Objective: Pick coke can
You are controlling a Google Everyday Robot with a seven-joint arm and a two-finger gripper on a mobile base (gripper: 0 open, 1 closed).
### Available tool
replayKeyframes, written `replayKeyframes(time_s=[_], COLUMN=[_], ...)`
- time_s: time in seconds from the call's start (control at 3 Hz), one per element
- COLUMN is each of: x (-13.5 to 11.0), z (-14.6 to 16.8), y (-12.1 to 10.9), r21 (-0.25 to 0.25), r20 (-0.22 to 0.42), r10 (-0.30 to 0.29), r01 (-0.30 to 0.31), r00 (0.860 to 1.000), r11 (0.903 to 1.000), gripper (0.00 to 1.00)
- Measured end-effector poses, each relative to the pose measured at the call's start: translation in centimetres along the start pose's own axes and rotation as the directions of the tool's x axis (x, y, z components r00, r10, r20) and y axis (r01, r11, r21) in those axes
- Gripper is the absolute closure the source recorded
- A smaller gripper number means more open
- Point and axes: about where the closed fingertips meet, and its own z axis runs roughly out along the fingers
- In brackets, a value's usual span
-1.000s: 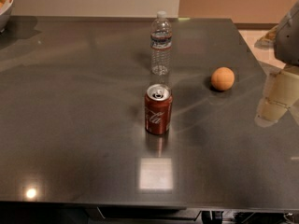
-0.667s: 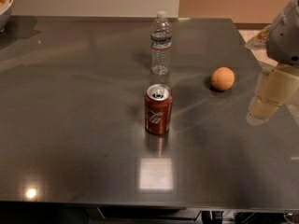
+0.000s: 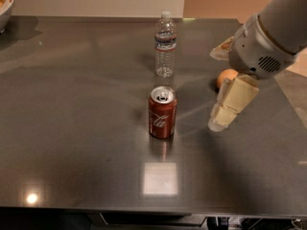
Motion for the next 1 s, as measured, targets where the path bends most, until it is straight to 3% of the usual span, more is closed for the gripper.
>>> replayKeyframes(time_s=[1.0], x=[-4.7], z=[7.7], y=[0.6], r21=[-0.084], r20=[0.094], r10=[-0.020], r01=[0.028], r00=[0.995], r11=[0.9960], gripper=[0.00])
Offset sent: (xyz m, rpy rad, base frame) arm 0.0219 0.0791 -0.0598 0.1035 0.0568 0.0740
